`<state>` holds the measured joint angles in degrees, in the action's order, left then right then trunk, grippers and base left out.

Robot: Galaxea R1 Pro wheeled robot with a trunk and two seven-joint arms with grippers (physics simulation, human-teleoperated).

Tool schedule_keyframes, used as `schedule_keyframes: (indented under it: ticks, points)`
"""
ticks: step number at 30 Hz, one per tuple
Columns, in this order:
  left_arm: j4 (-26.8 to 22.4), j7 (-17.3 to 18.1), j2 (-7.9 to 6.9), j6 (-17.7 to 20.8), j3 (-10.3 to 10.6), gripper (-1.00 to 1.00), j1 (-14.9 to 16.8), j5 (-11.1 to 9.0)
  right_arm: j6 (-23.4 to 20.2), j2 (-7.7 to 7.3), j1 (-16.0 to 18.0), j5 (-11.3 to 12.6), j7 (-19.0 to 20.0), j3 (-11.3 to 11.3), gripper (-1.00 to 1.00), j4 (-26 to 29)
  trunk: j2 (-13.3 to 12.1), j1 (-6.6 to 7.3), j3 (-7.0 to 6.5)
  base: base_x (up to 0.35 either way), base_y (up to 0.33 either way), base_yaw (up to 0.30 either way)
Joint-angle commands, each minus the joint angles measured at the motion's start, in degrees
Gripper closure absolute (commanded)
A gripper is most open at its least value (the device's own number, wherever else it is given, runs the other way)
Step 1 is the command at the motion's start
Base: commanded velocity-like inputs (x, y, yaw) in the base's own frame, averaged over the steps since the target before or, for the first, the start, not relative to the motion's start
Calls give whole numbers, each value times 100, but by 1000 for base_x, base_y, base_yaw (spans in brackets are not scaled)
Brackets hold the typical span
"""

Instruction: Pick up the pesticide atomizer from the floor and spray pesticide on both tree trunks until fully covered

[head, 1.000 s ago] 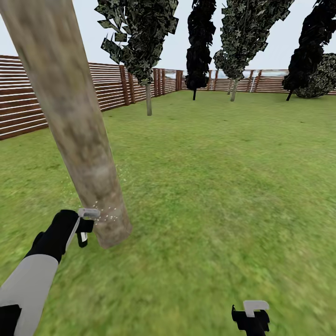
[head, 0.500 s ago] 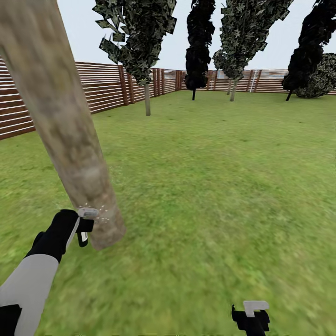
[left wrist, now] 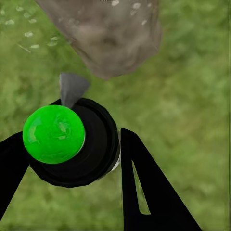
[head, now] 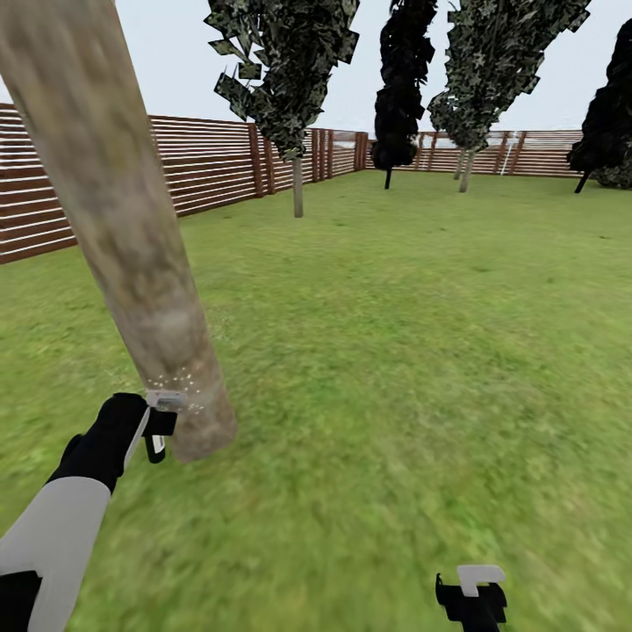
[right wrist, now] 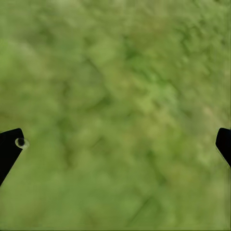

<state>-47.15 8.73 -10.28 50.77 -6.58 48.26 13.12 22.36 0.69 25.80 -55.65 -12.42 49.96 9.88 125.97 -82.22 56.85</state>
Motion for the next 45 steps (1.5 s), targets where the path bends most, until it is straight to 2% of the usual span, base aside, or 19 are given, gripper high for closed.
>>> schedule_keyframes:
  ticks: [1, 9, 10, 20, 45]
  points:
    - [-6, 59, 6, 21, -16, 100, 2, 61, 14, 2, 4, -60, -22, 40, -100, -3, 2, -1, 5, 86, -250, 47]
    - [-5, 59, 9, 59, -6, 100, 14, 59, 14, 1, 4, -60, -24, 48, -100, 3, 2, -1, 5, 17, -273, 6]
    - [-12, 49, 8, 195, -1, 100, 17, 59, 14, 1, 4, -60, -24, 49, -100, 5, 2, -1, 5, 150, -262, 0]
    - [-14, 41, 9, 214, -9, 100, 17, 59, 14, 1, 4, -60, -24, 44, -100, -3, 2, -1, 5, 195, -230, 17]
    - [-5, 15, 0, 214, -23, 100, 9, 68, 14, 10, 4, -60, -15, 40, -100, -3, 2, -1, 5, 158, -239, 268]
